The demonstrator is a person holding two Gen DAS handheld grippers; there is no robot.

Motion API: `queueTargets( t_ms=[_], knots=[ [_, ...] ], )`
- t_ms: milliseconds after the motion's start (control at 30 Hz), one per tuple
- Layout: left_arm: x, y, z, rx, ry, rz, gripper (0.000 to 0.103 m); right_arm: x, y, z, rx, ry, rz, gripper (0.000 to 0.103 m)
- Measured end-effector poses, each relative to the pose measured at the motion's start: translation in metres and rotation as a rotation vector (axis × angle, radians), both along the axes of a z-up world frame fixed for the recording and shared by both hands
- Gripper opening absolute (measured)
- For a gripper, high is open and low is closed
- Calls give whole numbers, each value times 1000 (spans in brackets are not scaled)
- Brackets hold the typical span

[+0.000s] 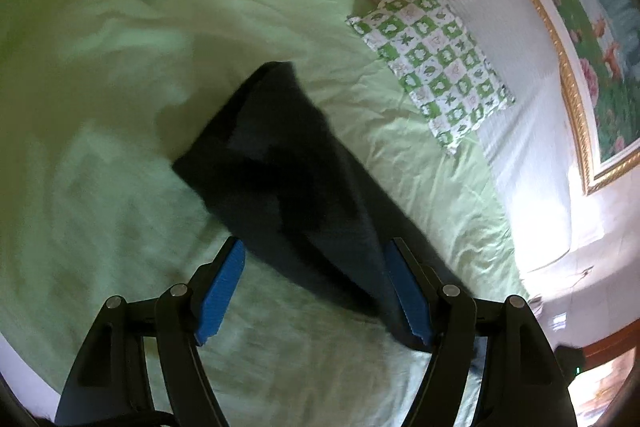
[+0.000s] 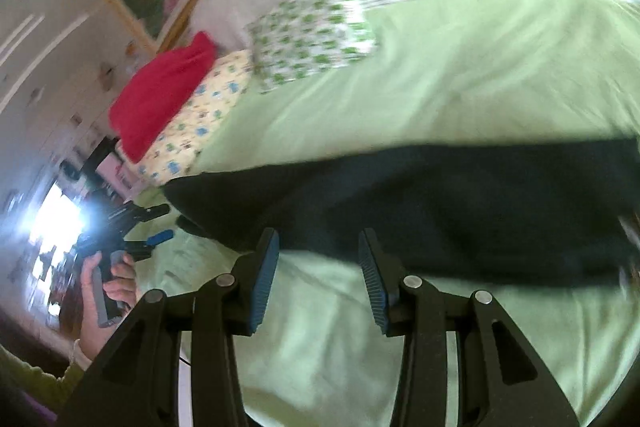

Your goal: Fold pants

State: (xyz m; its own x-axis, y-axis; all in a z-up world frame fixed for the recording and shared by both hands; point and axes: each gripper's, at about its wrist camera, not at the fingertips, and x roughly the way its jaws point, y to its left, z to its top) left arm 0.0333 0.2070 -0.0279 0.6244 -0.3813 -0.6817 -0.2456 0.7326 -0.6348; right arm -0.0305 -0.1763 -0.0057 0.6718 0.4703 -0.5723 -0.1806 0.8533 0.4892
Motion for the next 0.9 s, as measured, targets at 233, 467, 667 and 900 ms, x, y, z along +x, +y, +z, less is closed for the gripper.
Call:
queueTargets(
  t_ms=[233, 467, 667, 900],
  knots=[
    [17, -15, -5, 104, 53, 81, 77, 119, 64, 1, -60, 44, 226, 43],
    [10, 16, -49, 6, 118, 125, 75, 208, 107, -47, -102, 219, 440, 43],
    [26, 12, -45, 67, 85, 88, 73, 236, 117, -77, -76, 314, 554, 39],
    [45, -2, -49, 135, 34, 59, 33, 248, 125, -96, -53, 417, 626, 29]
  ],
)
